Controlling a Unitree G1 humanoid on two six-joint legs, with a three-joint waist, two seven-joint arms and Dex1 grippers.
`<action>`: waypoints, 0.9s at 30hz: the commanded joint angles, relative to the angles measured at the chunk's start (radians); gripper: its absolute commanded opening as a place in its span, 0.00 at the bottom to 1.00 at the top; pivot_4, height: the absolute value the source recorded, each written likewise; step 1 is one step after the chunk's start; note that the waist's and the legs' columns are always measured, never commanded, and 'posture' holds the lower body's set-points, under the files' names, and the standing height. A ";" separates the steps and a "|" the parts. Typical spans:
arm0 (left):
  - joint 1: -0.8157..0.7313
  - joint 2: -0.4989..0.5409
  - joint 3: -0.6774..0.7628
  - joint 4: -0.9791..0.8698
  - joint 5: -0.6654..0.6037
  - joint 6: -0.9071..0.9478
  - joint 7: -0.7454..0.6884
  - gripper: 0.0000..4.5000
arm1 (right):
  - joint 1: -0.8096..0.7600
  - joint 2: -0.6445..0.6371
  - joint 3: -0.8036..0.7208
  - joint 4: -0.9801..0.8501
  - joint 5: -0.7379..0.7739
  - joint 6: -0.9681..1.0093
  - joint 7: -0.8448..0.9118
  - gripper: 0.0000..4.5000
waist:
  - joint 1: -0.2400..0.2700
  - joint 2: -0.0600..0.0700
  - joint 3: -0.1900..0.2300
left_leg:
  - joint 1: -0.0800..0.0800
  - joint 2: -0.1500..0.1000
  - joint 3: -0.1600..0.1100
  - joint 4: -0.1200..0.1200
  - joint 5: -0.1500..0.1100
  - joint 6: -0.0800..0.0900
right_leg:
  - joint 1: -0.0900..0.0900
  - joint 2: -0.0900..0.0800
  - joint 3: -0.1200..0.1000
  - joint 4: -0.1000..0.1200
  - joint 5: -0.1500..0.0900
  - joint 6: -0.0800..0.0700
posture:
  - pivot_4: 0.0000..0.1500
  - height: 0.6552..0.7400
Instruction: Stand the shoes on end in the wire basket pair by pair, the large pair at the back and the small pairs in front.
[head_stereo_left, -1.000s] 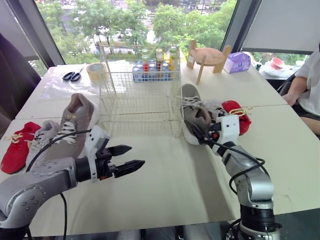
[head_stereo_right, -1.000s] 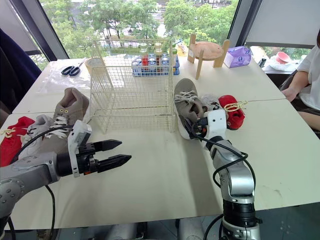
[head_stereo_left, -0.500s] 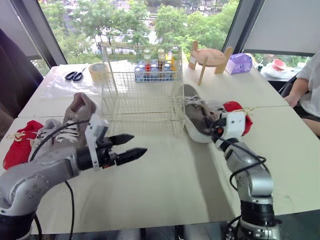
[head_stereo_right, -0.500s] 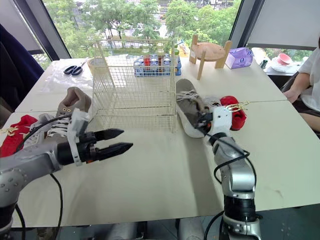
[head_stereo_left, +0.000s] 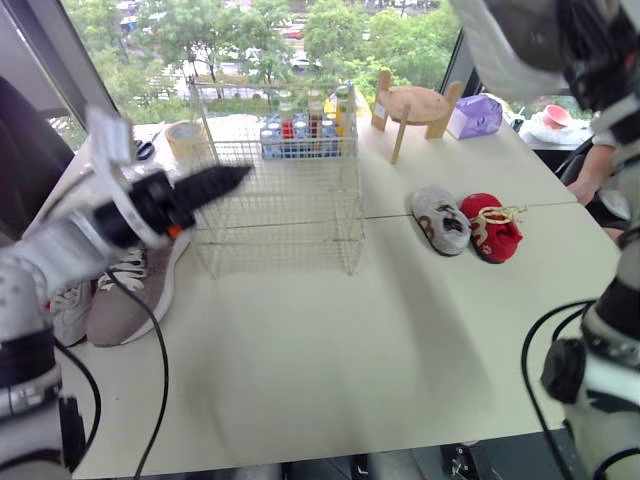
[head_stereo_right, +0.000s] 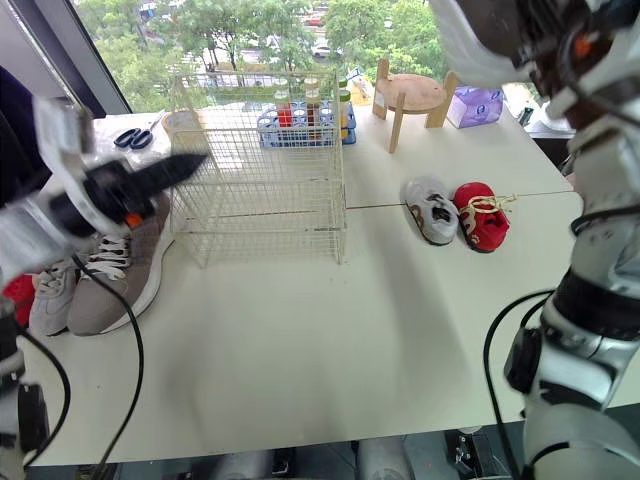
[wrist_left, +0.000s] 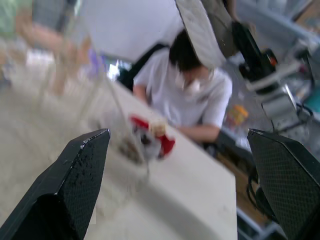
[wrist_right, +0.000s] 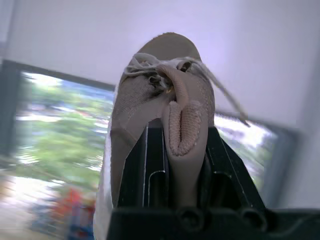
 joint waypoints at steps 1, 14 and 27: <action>-0.148 0.097 0.025 0.190 0.118 -0.028 -0.098 1.00 | -0.108 -0.064 0.086 0.085 0.026 -0.131 0.242 0.04 | 0.001 -0.001 0.001 | 0.000 0.000 0.001 0.000 0.000 0.000 | 0.000 0.001 0.000 -0.001 0.000 0.000 | 1.00 1.00; -0.476 0.203 -0.060 0.497 0.382 0.066 -0.441 1.00 | -0.247 -0.128 0.252 0.267 -0.026 -0.382 0.603 0.04 | 0.007 -0.005 0.002 | -0.005 -0.004 0.004 0.002 0.000 0.000 | -0.001 -0.006 0.000 -0.003 0.000 0.003 | 1.00 1.00; -0.639 0.095 -0.138 0.599 0.558 0.111 -0.644 0.37 | -0.208 -0.094 0.292 0.176 -0.037 -0.366 0.608 0.04 | 0.006 -0.005 0.002 | -0.005 -0.004 0.003 0.003 0.000 -0.001 | -0.002 -0.006 -0.001 0.000 0.000 0.003 | 1.00 1.00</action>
